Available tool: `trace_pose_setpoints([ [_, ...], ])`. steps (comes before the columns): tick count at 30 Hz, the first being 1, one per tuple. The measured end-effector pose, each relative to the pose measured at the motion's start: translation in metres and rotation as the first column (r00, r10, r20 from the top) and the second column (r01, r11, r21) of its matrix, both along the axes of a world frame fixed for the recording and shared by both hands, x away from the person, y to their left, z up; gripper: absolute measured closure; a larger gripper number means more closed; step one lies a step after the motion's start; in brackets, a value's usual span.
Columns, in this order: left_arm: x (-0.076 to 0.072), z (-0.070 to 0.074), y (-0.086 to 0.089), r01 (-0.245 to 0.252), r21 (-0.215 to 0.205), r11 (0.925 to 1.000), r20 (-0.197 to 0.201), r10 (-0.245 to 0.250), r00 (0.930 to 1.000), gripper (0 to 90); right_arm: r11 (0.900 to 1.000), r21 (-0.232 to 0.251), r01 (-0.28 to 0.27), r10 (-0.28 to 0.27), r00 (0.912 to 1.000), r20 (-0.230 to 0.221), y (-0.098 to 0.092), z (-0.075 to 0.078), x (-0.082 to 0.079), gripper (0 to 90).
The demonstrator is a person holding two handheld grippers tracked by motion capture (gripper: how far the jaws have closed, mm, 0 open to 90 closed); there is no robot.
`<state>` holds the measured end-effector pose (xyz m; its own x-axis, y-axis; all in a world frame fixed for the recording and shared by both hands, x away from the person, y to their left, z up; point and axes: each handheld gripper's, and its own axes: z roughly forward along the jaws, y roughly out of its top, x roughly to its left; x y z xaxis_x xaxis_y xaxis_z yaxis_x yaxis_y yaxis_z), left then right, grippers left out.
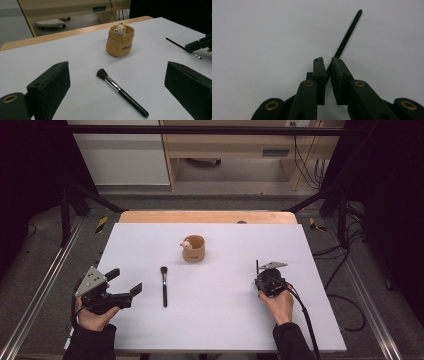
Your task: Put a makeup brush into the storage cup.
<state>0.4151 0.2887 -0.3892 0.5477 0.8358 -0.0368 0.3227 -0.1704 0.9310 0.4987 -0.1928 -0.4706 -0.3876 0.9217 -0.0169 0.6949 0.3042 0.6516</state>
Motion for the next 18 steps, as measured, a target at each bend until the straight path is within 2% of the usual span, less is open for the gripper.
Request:
trace_pose_setpoints([
  [5,0.000,0.000,0.000,0.000,0.003,1.0000,0.000,0.000,1.0000,5.6,1.000,0.004,0.026,-0.026,0.9996,-0.009,-0.007,0.001,-0.001,83.8],
  [14,0.000,0.000,0.000,0.000,0.004,1.0000,0.000,0.000,1.0000,5.7,0.999,-0.032,0.038,-0.038,0.9992,-0.014,-0.013,0.002,-0.001,84.7],
  [18,0.000,0.000,0.000,-0.001,0.006,1.0000,-0.002,0.001,1.0000,5.7,0.999,-0.019,0.045,-0.046,0.9988,-0.021,-0.014,0.002,-0.001,83.9],
])
